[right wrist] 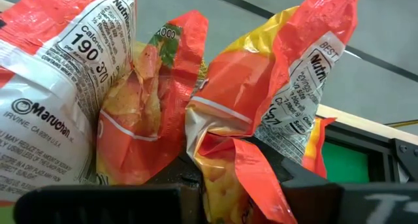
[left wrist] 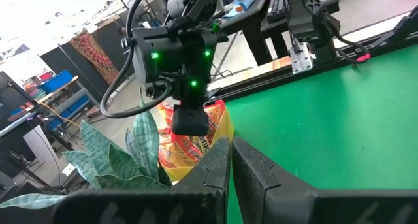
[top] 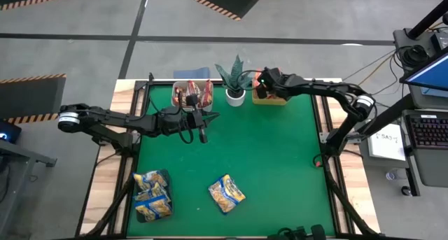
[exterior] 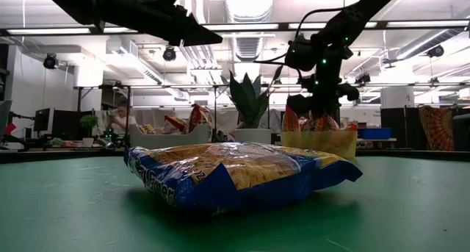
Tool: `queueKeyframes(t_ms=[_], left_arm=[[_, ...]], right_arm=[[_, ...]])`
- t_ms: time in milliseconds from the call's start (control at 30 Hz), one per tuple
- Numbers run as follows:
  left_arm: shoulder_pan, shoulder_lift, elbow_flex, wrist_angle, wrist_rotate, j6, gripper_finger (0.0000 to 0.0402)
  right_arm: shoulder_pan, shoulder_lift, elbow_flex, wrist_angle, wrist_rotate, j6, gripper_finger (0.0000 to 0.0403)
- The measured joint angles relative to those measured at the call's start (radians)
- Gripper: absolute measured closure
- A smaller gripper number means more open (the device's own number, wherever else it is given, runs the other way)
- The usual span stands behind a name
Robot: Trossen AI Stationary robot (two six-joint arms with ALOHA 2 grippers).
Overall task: Sort Maruchan noodles
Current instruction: Put the orange noodle pack into the yellow bin
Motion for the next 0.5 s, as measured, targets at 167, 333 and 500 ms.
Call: queueKeyframes(t_ms=[167,333,500], left_arm=[[0.0,0.0,0.0,0.0,0.0,0.0,0.0402],[0.0,0.0,0.0,0.0,0.0,0.0,0.0402],[0.0,0.0,0.0,0.0,0.0,0.0,0.0402]], right_arm=[[-0.001,-0.037,-0.003,-0.011,-0.023,0.003,0.0322],[-0.001,-0.05,-0.005,-0.02,-0.028,0.002,0.0287],[-0.001,-0.05,0.008,-0.037,-0.026,-0.013,0.026]])
